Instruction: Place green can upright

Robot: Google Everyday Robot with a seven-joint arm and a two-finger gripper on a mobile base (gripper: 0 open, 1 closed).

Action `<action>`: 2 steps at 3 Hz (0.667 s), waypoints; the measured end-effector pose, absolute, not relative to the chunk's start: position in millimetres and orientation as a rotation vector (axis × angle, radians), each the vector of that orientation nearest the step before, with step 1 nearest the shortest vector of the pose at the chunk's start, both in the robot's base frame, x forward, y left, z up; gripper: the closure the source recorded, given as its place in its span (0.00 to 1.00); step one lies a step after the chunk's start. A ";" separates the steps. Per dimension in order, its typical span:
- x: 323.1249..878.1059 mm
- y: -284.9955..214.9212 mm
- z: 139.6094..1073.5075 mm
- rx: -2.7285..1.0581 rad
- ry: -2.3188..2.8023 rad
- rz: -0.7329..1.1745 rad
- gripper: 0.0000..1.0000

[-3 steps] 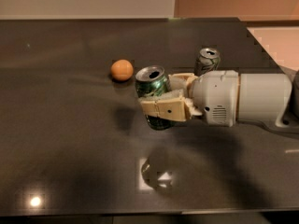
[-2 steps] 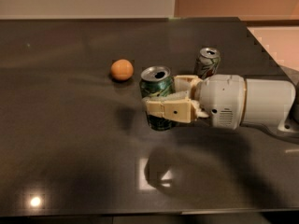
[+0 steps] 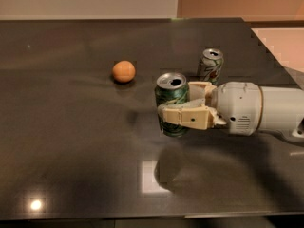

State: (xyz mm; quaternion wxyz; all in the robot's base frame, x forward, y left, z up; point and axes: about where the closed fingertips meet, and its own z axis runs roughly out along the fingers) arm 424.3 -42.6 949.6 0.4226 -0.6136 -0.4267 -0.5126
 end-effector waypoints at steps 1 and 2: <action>422.9 -56.3 941.6 -1.548 -1.085 -1.295 1.00; 422.1 -68.2 933.5 -1.566 -1.080 -1.314 1.00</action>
Offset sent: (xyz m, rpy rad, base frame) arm -0.0023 -0.0457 -0.0265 -0.0823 -0.2063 -0.0466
